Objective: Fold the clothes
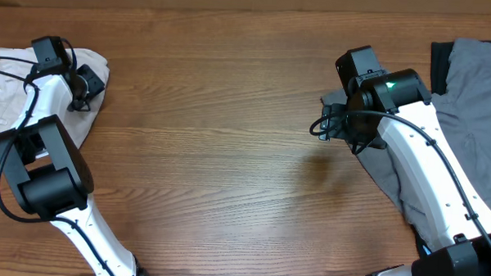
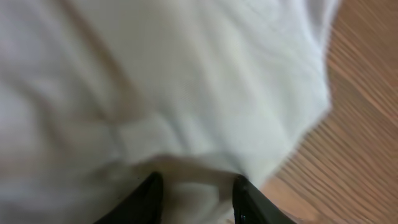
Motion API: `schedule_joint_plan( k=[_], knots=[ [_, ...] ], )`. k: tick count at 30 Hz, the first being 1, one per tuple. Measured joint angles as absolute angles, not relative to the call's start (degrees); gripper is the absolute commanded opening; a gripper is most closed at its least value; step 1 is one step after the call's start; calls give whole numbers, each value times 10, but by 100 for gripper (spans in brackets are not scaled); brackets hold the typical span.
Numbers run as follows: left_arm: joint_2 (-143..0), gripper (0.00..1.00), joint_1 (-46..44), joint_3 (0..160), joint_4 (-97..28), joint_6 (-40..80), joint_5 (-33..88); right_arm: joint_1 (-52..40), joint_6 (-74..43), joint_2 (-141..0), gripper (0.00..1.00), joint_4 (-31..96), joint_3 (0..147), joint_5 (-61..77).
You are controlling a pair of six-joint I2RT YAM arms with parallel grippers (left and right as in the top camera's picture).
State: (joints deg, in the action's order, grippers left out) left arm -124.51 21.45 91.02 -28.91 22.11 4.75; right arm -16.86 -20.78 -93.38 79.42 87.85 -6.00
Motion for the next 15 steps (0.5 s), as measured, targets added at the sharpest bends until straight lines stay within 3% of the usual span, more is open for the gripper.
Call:
schedule_joint_plan(
  k=[3, 6, 7, 15],
  knots=[
    [-1246, 63, 213, 926, -325, 217, 72, -169, -208, -934, 87, 789, 879, -60],
    [-1247, 77, 213, 973, -402, 192, 84, -169, -208, -934, 100, 784, 879, -58],
    [-1246, 83, 213, 989, -420, 188, 85, -169, -208, -934, 100, 779, 879, -56],
    [-1146, 100, 169, 1048, -510, 136, 88, -160, -206, -934, 100, 647, 879, 18]
  ],
)
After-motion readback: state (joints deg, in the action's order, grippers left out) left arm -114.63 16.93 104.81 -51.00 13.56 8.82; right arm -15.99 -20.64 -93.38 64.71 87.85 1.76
